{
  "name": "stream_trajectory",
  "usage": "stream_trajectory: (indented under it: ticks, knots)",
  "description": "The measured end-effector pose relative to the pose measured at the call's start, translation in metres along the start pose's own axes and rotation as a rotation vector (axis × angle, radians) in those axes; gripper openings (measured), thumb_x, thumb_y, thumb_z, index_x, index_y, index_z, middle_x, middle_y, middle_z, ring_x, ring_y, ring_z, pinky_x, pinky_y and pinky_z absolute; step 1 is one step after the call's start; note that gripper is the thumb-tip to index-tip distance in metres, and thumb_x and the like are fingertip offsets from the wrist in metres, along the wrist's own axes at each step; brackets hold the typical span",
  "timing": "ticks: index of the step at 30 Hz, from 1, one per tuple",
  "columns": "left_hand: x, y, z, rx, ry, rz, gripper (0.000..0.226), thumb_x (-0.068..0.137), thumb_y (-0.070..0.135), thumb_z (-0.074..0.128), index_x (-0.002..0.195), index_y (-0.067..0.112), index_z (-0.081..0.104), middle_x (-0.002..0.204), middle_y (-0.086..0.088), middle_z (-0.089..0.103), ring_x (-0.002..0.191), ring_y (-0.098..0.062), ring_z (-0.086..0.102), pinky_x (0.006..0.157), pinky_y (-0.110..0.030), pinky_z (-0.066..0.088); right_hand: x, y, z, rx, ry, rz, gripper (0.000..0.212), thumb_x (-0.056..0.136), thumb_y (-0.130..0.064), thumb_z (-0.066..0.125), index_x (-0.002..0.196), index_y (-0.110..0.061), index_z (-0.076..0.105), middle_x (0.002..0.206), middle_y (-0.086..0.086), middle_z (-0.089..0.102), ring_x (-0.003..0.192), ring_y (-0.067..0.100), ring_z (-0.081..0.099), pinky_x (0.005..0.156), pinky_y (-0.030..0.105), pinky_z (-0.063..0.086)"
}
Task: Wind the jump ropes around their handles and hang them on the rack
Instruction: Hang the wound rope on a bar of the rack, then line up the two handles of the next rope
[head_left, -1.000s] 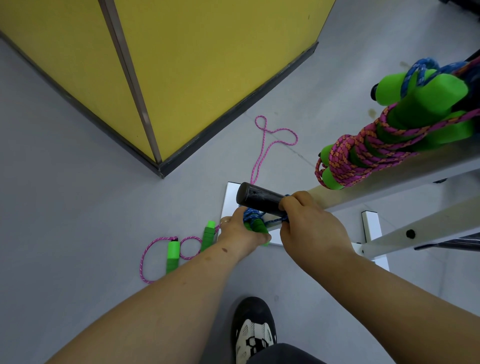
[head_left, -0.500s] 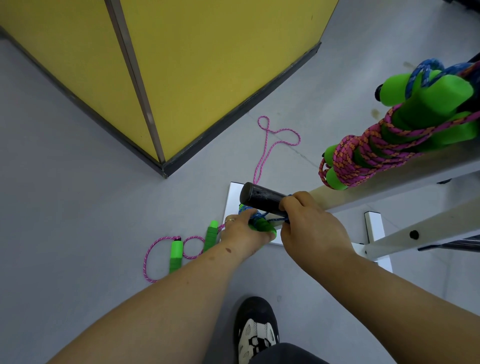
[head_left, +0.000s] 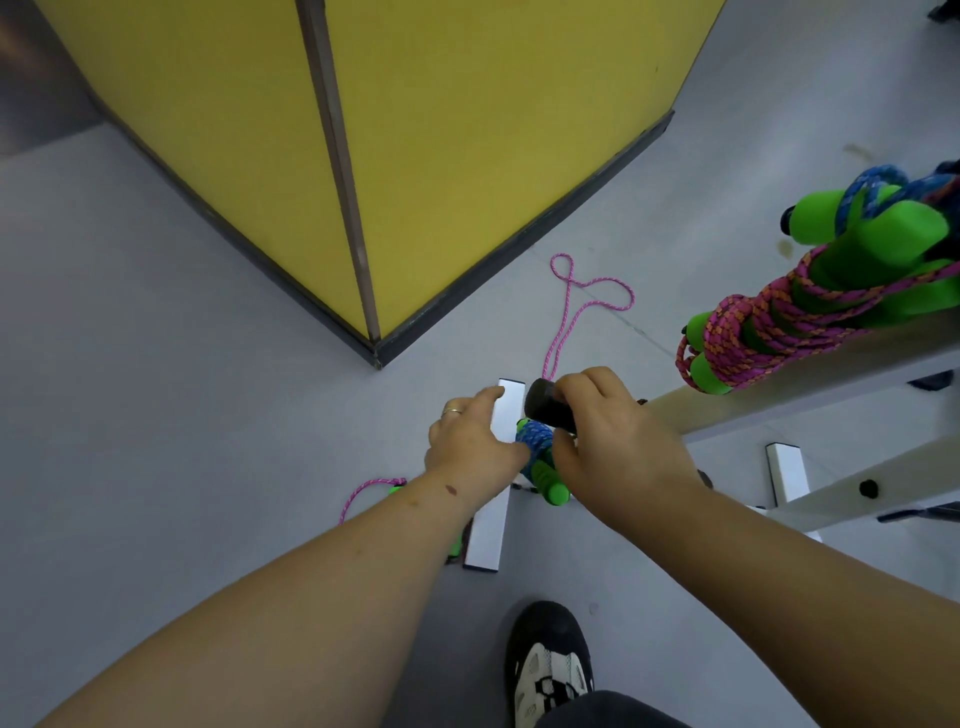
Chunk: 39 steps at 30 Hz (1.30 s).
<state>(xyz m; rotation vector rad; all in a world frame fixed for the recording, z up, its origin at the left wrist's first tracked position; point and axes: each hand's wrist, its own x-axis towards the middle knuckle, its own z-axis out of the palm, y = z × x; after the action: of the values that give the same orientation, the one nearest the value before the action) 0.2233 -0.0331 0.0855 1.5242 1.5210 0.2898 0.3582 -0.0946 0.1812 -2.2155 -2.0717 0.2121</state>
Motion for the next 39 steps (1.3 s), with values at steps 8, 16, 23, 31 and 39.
stream_trajectory:
  ticks: [8,16,23,31,39]
  knots:
    - [-0.018,-0.048,-0.048,0.302,0.038,-0.077,0.082,0.084,0.031,0.066,0.154,0.042,0.026,0.153,0.001,0.033,0.137,-0.027,0.033,0.103,-0.041,0.041,0.012,-0.073,0.021,0.029,-0.169,-0.044,0.041,0.093,-0.021,0.053,0.133,-0.02,0.044,0.131,0.001,0.046,0.086,0.027,0.064,0.068,0.039,0.055]
    - [-0.018,-0.137,-0.05,0.382,-0.007,-0.27,0.082,0.083,0.035,0.069,0.153,0.041,0.027,0.151,-0.003,0.033,0.134,-0.03,0.035,0.102,-0.04,0.038,0.021,-0.107,0.124,0.032,-0.472,0.027,0.051,0.091,-0.019,0.054,0.139,-0.02,0.036,0.134,0.008,0.045,0.106,0.035,0.06,0.074,0.039,0.047]
    - [-0.008,-0.193,-0.021,0.354,-0.216,-0.261,0.072,0.089,0.031,0.059,0.152,0.047,0.029,0.14,-0.015,0.046,0.127,-0.041,0.049,0.104,-0.046,0.045,0.023,-0.078,0.208,0.057,-0.691,0.141,0.05,0.081,-0.021,0.057,0.13,-0.023,0.044,0.134,0.018,0.045,0.106,0.04,0.058,0.082,0.042,0.05]
    - [0.006,-0.206,0.013,0.437,-0.517,-0.224,0.069,0.094,0.018,0.048,0.157,0.042,0.029,0.155,-0.017,0.032,0.138,-0.04,0.042,0.116,-0.045,0.037,0.017,-0.067,0.259,-0.011,-0.834,0.235,0.056,0.089,-0.035,0.055,0.143,-0.035,0.039,0.139,0.015,0.029,0.108,0.038,0.053,0.096,0.04,0.048]
    - [0.007,-0.202,0.001,0.258,-0.262,-0.278,0.045,0.09,0.017,0.057,0.135,0.021,0.062,0.141,-0.02,0.04,0.118,-0.039,0.056,0.105,-0.034,0.045,0.013,-0.068,0.261,0.105,-0.751,0.282,0.038,0.084,-0.027,0.058,0.121,-0.023,0.061,0.128,0.01,0.035,0.091,0.032,0.056,0.094,0.042,0.053]
